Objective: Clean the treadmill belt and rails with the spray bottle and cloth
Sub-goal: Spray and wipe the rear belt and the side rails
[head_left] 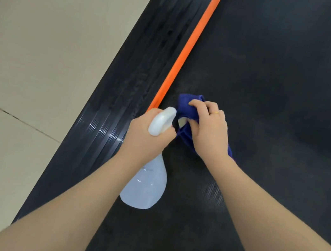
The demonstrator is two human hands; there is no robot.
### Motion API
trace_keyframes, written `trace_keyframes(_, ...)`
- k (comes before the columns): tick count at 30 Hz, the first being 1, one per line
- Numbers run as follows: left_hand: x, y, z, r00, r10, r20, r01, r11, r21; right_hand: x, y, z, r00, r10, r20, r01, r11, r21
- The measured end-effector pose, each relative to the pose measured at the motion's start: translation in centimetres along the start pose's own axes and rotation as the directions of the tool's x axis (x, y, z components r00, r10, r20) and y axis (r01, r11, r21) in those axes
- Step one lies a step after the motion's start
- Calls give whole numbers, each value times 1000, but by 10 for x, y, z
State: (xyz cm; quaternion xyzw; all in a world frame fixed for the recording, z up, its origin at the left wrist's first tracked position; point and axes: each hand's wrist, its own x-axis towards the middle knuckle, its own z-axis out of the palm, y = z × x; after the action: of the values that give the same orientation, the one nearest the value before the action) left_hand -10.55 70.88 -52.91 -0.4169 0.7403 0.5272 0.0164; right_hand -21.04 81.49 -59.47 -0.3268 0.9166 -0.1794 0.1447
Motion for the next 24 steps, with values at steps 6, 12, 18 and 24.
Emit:
trace_keyframes(6,15,-1,-14,999,51,7,-51,998,-43,-8,2,22,902,-428,50,429,885,-180)
trace_keyframes(12,41,-9,-27,1000,-9,-29,8,999,-49,108,17,-7,989,33,-142,-62,977,-205)
trace_keyframes(18,40,-14,-29,996,-33,77,49,976,-213,34,5,14,966,-256,29,258,964,-68)
trace_keyframes(24,52,-30,-34,989,58,134,-21,964,-264,117,0,9,965,117,-236,-155,977,-149)
